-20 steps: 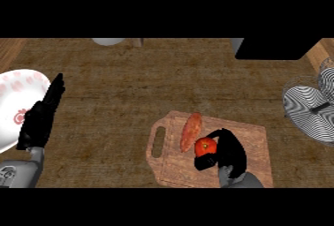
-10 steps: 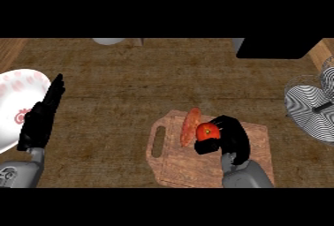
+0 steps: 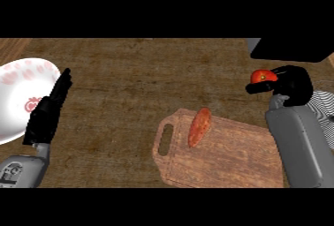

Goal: Pick the tomato from the cutting board and place it in the tiered basket

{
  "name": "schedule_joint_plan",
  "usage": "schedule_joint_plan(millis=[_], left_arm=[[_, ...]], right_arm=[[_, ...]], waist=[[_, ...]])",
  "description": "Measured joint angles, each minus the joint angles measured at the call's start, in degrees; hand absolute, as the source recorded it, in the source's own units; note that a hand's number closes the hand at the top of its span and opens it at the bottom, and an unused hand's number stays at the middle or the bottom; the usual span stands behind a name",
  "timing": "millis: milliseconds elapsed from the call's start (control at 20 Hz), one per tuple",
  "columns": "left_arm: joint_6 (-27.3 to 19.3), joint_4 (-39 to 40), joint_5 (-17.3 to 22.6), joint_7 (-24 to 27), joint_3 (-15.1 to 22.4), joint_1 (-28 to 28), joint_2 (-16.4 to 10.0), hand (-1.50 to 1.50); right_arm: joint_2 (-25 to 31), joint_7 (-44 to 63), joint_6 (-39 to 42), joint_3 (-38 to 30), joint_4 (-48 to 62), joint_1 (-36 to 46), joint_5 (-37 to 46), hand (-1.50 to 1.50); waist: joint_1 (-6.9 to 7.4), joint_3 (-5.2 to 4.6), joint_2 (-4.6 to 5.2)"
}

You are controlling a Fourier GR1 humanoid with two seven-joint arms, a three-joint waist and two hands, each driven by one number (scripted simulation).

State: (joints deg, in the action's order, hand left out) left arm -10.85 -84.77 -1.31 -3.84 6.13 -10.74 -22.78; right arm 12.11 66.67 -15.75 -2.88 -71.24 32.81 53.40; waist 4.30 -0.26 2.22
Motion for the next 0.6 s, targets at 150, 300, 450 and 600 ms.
schedule_joint_plan(millis=[150,300,450,600], left_arm=[[0.3,0.0,-0.2,0.0,0.6,-0.8,0.3,0.00],[0.4,0.2,-0.4,-0.3,1.1,-1.5,0.7,0.00],[0.6,0.6,-0.6,-0.4,1.5,-1.9,1.0,0.00],[0.7,1.0,-0.8,-0.7,1.6,-2.5,1.1,0.00]], right_arm=[[4.3,-0.1,-1.4,-3.7,4.1,5.6,6.9,1.50],[8.1,0.2,-2.4,-6.2,8.2,11.2,14.3,1.50],[10.8,1.1,-2.8,-7.9,12.3,16.7,21.6,1.50],[12.8,2.2,-2.2,-9.3,16.9,21.6,28.3,1.50]], waist=[[0.97,-0.09,0.20],[1.80,-0.12,0.22],[2.34,-0.12,0.14],[2.51,-0.09,0.05]])
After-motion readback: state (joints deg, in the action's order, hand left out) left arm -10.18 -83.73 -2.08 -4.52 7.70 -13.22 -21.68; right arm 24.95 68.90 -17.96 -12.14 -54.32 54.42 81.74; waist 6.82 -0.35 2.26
